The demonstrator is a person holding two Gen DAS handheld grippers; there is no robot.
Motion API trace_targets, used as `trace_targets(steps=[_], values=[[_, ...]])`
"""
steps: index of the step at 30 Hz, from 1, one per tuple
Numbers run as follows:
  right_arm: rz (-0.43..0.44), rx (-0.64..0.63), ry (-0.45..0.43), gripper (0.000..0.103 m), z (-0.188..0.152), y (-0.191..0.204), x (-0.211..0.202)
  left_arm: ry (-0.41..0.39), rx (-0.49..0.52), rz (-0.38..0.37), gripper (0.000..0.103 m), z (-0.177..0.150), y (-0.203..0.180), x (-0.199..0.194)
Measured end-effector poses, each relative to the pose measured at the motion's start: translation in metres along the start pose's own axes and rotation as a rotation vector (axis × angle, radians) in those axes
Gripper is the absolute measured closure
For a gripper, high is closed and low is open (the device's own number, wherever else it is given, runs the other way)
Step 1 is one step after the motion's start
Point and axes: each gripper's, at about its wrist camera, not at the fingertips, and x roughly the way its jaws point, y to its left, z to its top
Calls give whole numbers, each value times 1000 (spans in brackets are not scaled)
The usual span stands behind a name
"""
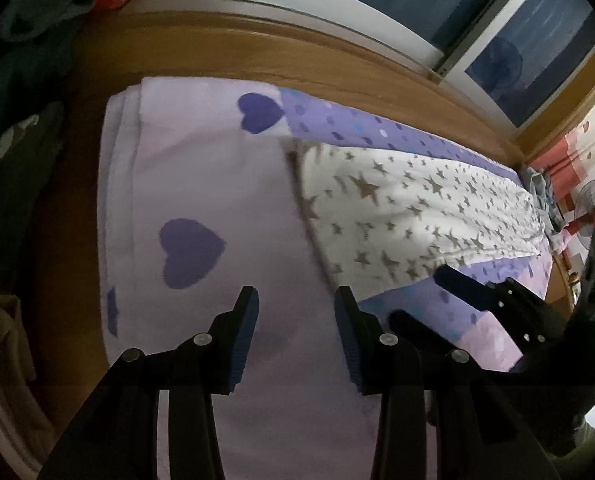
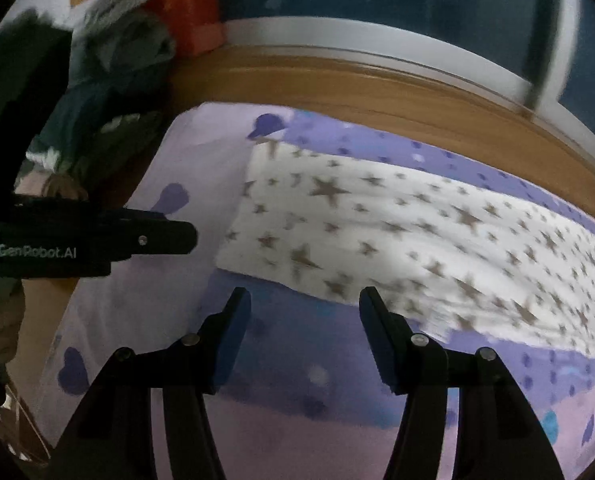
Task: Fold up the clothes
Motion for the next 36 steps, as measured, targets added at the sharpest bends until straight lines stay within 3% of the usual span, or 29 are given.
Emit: trace_targets(steps=[4,7,11,13,15,20,24,26,27,30,36], values=[[-101,-103,-2,46,4,16,19,3,-14,-27,63,-5,13,2],[-115,-129,-17,46,9,18,25,-2,-26,-46,63,-8,19,2],[-101,-153,-4,46,16,19,25,-14,-50,-74,63,-10,24,2],[-45,-146,-1,45,14,17,17,-18,-51,-79,63,-10,25,1],[-19,-152,6,35,8,19,13,-23,-53,-84,63,-11,26,2],[-81,-189,-50,35,14,26,23,-26,-44,-84,63,-11,26,1],[-74,-140,-63,35,30,14,36,-24,-46,-83,63,-12,26,1],[-12,-94,-49,50,32,7,40,-26,-44,-78,63,-12,24,2],[11,-73,-45,67,33,5,41,-26,-40,-74,63,-12,24,2],[67,27,-50,86,35,-6,38,-25,-31,-64,63,-12,22,2],[214,321,-71,88,35,-48,29,-17,-24,-46,63,-11,18,3]])
